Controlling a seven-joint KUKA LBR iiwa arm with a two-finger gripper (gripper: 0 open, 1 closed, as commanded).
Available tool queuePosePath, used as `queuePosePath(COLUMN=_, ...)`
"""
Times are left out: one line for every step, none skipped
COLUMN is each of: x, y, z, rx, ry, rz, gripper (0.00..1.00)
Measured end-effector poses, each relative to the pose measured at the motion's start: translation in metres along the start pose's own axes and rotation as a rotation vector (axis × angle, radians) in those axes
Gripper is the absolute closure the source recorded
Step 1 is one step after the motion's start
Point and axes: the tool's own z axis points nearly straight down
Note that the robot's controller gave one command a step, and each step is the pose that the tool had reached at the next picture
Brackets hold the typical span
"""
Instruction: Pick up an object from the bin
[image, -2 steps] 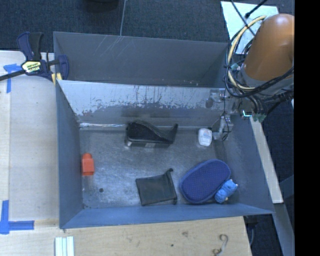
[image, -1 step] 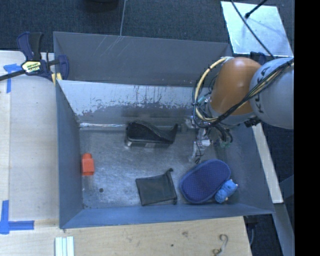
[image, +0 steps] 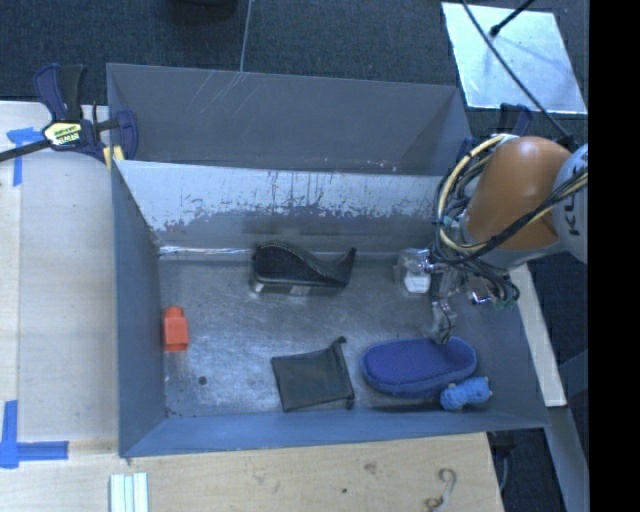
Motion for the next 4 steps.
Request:
queuePosePath(x=-0.031, y=-0.009, z=0.002, rx=0.000, ry=-0.002, rz=-0.002, gripper=0.00)
queuePosePath(x=-0.030, y=-0.009, z=0.002, rx=-0.001, ry=0.000, rz=-0.001, gripper=1.00)
queuePosePath(x=-0.030, y=-0.009, z=0.002, rx=-0.001, ry=0.000, rz=-0.001, gripper=0.00)
queuePosePath(x=-0.032, y=-0.024, z=0.003, rx=-0.002, ry=0.002, rz=0.049, gripper=0.00)
